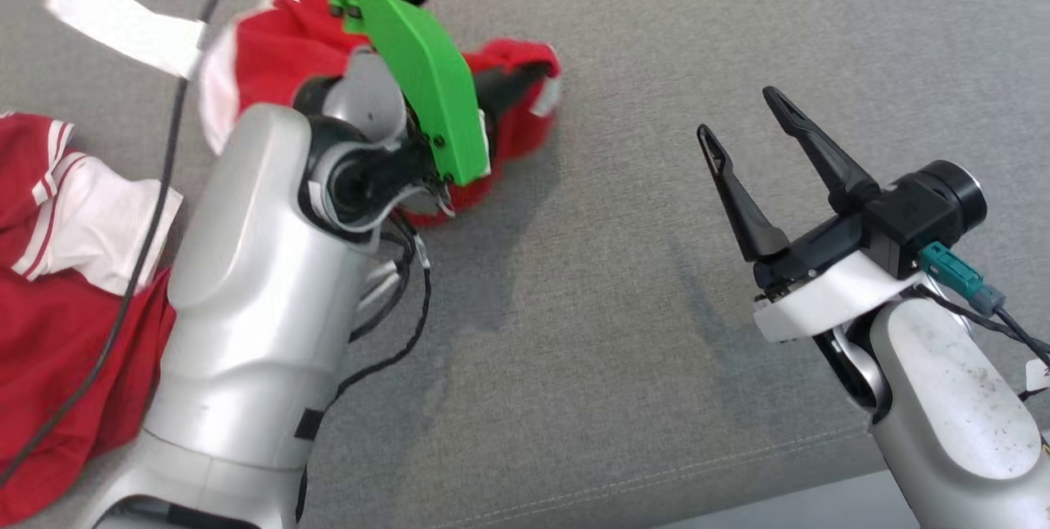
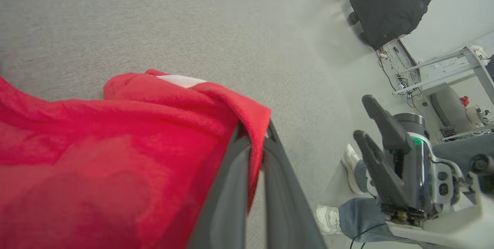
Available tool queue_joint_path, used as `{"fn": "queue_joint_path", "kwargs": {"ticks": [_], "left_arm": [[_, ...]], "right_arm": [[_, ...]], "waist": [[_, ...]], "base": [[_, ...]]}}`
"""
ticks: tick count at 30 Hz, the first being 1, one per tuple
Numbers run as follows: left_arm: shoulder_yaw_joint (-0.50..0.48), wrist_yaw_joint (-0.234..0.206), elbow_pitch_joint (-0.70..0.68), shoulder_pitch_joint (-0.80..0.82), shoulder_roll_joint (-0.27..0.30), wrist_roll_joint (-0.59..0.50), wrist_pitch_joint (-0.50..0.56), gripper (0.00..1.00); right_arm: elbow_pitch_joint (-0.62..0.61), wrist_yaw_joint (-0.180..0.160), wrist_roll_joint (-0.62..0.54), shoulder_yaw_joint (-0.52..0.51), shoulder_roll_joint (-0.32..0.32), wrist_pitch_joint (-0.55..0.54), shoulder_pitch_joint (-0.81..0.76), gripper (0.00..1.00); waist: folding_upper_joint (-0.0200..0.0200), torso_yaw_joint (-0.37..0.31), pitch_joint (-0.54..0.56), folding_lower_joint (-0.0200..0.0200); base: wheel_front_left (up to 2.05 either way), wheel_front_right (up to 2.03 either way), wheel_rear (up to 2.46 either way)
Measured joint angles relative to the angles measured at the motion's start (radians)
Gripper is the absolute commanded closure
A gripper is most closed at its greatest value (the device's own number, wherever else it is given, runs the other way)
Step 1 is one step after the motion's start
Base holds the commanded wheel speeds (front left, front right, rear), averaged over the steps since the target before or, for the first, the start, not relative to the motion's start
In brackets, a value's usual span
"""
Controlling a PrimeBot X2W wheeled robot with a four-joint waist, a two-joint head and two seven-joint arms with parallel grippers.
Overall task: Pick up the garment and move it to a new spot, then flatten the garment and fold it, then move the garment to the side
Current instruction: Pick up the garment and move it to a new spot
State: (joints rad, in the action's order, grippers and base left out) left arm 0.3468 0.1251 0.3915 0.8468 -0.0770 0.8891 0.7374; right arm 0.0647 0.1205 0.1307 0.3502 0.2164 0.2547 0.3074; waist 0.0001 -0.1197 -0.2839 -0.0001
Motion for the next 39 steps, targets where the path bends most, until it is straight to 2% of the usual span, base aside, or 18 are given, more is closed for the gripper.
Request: {"fn": "queue_joint_path", "kwargs": {"ticks": [6, 10, 12, 15, 18, 19, 21, 26, 34, 36, 39], "left_arm": [[0.143, 0.004, -0.169, -0.145, 0.093, 0.196, 0.075, 1.0], [0.245, 0.004, -0.3, -0.255, 0.1, 0.367, 0.114, 1.0], [0.283, 0.004, -0.348, -0.302, 0.102, 0.394, 0.123, 1.0], [0.299, 0.004, -0.379, -0.366, 0.106, 0.384, 0.123, 1.0], [0.312, 0.004, -0.39, -0.416, 0.114, 0.293, 0.113, 1.0], [0.312, 0.004, -0.39, -0.416, 0.114, 0.293, 0.113, 1.0], [0.318, 0.003, -0.394, -0.441, 0.133, 0.233, 0.097, 1.0], [0.31, -0.021, -0.374, -0.504, 0.184, 0.171, 0.051, 1.0], [0.233, -0.05, -0.31, -0.5, 0.227, 0.063, -0.057, 1.0], [0.221, -0.056, -0.285, -0.489, 0.234, 0.028, -0.084, 0.93], [0.204, -0.062, -0.254, -0.462, 0.238, 0.006, -0.118, 0.92]], "right_arm": [[0.008, -0.001, 0.001, -0.02, 0.0, 0.0, -0.051, 0.0], [0.01, -0.008, 0.003, -0.033, 0.005, 0.0, -0.097, 0.0], [0.007, -0.014, 0.003, -0.048, 0.007, 0.0, -0.124, 0.0], [0.004, -0.024, 0.01, -0.069, 0.016, 0.0, -0.159, 0.0], [-0.001, -0.034, 0.016, -0.089, 0.023, 0.0, -0.193, 0.0], [-0.001, -0.034, 0.016, -0.089, 0.023, 0.0, -0.193, 0.0], [-0.003, -0.034, 0.022, -0.09, 0.025, 0.0, -0.214, 0.0], [-0.011, -0.034, 0.022, -0.092, 0.03, 0.0, -0.239, 0.0], [-0.019, -0.033, 0.022, -0.081, 0.029, 0.0, -0.24, 0.0], [-0.02, -0.028, 0.021, -0.075, 0.026, 0.0, -0.24, 0.0], [-0.019, -0.024, 0.021, -0.063, 0.018, 0.0, -0.239, 0.0]], "waist": [[-0.0001, -0.038, 0.069, 0.0], [-0.0001, -0.062, 0.111, 0.0], [0.0, -0.073, 0.128, 0.0], [-0.0001, -0.082, 0.148, 0.0], [0.0, -0.078, 0.159, 0.0], [0.0, -0.078, 0.159, 0.0], [0.0, -0.068, 0.161, 0.0], [-0.0001, -0.035, 0.155, 0.0], [-0.0001, 0.008, 0.133, 0.0], [-0.0001, 0.011, 0.124, 0.0], [-0.0001, 0.01, 0.112, 0.0]], "base": [[0.0, 0.0, 0.0], [0.0, 0.0, 0.0], [0.0, 0.0, 0.0], [0.0, 0.0, 0.0], [0.0, 0.0, 0.0], [0.0, 0.0, 0.0], [0.0, 0.0, 0.0], [0.0, 0.0, 0.0], [0.0, 0.0, 0.0], [0.0, 0.0, 0.0], [0.0, 0.0, 0.0]]}}
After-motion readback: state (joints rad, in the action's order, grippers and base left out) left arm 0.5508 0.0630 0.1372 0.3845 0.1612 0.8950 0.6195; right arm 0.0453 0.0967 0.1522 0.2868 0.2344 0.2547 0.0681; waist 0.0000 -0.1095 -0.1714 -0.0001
